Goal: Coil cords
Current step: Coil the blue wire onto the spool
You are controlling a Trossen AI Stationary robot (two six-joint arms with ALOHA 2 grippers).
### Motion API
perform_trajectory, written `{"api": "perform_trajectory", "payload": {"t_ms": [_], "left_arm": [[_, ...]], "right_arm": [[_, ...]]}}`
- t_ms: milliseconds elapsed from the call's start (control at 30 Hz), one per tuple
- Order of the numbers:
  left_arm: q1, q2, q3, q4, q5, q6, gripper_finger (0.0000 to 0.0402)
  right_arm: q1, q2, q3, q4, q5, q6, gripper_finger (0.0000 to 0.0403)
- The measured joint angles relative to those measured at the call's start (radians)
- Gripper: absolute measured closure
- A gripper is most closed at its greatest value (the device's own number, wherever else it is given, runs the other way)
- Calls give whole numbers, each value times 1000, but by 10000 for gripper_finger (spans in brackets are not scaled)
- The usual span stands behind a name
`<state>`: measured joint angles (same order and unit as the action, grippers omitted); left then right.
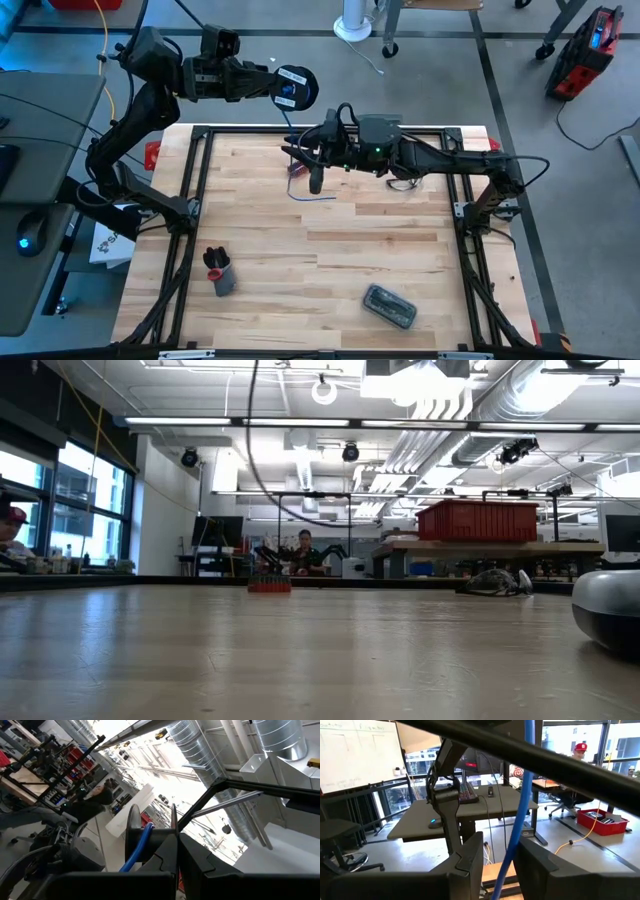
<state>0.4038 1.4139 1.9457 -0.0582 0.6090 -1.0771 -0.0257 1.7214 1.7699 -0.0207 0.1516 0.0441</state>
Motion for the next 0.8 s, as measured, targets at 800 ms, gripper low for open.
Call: {"api": "perform_trajectory", "payload": {"t_ms": [800], "left_arm": [[0,0,0,0,1,14,401]], "right_arm": [[-1,0,0,10,-13,1,401]]}}
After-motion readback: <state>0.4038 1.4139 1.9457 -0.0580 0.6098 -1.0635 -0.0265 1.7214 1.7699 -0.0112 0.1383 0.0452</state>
